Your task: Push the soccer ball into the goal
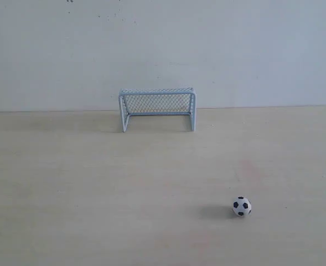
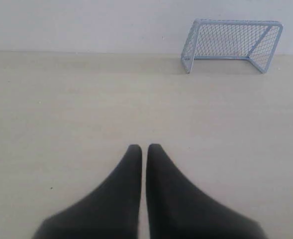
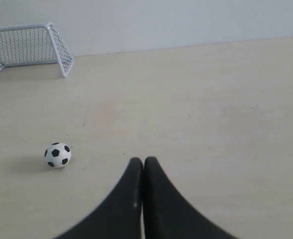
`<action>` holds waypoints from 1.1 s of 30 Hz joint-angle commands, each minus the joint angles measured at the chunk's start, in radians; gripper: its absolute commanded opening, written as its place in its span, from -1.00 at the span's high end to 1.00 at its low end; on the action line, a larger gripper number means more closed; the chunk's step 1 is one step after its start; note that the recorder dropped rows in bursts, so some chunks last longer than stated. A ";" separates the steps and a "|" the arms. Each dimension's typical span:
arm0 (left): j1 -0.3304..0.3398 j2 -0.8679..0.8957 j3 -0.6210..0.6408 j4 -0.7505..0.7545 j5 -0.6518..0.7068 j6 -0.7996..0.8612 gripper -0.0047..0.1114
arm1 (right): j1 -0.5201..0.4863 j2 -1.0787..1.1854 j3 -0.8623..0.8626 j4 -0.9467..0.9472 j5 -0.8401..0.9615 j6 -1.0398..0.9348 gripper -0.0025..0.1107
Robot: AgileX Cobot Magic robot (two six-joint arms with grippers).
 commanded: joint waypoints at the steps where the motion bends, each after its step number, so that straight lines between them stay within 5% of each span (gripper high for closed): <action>1: 0.000 -0.001 0.004 0.001 -0.003 0.000 0.84 | -0.003 -0.004 -0.001 -0.016 -0.012 -0.010 0.96; 8: 0.000 -0.001 0.004 0.001 -0.003 0.000 0.84 | -0.003 -0.004 -0.001 -0.059 -0.077 -0.015 0.96; 15: 0.000 -0.001 0.004 0.001 -0.003 0.000 0.84 | -0.003 -0.004 -0.001 -0.061 -0.700 0.003 0.96; 19: 0.000 -0.001 0.004 0.001 -0.003 0.000 0.84 | -0.003 -0.004 -0.001 -0.061 -1.213 0.224 0.96; 21: 0.000 -0.001 0.004 0.001 -0.003 0.000 0.84 | -0.003 -0.004 -0.141 -0.061 -1.015 0.250 0.96; 22: 0.000 -0.001 0.004 0.001 -0.003 0.000 0.84 | -0.003 -0.004 -0.284 -0.061 -0.753 0.230 0.96; 27: 0.000 -0.001 0.004 0.001 -0.003 0.000 0.84 | -0.003 0.405 -0.826 -0.062 0.044 -0.125 0.96; 29: 0.000 -0.001 0.004 0.001 -0.003 0.000 0.84 | -0.003 0.590 -0.946 -0.062 0.267 -0.381 0.96; 33: 0.000 -0.001 0.004 0.001 -0.003 0.000 0.84 | 0.001 0.808 -0.991 -0.062 0.389 -0.735 0.96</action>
